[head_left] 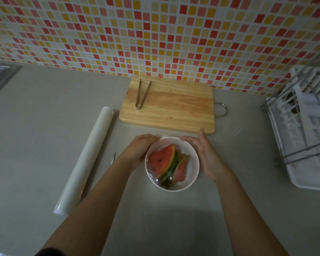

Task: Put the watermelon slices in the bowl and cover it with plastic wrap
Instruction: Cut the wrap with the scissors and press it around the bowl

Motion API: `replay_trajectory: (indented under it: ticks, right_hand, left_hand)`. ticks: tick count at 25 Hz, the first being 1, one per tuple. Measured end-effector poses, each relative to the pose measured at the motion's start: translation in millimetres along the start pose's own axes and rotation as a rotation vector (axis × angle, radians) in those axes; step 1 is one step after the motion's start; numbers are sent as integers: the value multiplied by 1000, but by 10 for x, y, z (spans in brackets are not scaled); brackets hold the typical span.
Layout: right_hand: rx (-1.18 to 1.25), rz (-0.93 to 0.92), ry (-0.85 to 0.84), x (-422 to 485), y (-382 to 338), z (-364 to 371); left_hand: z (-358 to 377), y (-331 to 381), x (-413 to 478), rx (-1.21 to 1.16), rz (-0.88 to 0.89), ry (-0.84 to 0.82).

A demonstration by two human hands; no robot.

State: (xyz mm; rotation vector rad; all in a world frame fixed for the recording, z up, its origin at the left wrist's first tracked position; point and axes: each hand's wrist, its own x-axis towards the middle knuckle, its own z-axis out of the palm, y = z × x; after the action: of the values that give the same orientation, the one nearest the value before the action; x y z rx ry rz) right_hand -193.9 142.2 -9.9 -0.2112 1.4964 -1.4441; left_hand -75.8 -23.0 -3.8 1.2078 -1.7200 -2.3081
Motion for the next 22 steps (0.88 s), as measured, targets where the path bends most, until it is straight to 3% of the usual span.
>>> replay_trajectory:
  ticks: [5, 11, 15, 17, 22]
  right_hand:
    - [85, 42, 5, 134, -15, 37]
    - [134, -7, 24, 132, 87, 57]
    - [130, -13, -31, 93, 72, 21]
    - [150, -7, -42, 84, 76, 53]
    - [151, -54, 104, 102, 125, 185]
  left_hand:
    - [48, 62, 36, -121, -200, 10]
    - [101, -38, 19, -322, -161, 133]
    - [26, -84, -31, -111, -128, 44]
    - [57, -102, -30, -121, -75, 64]
    - [156, -119, -2, -270, -121, 166]
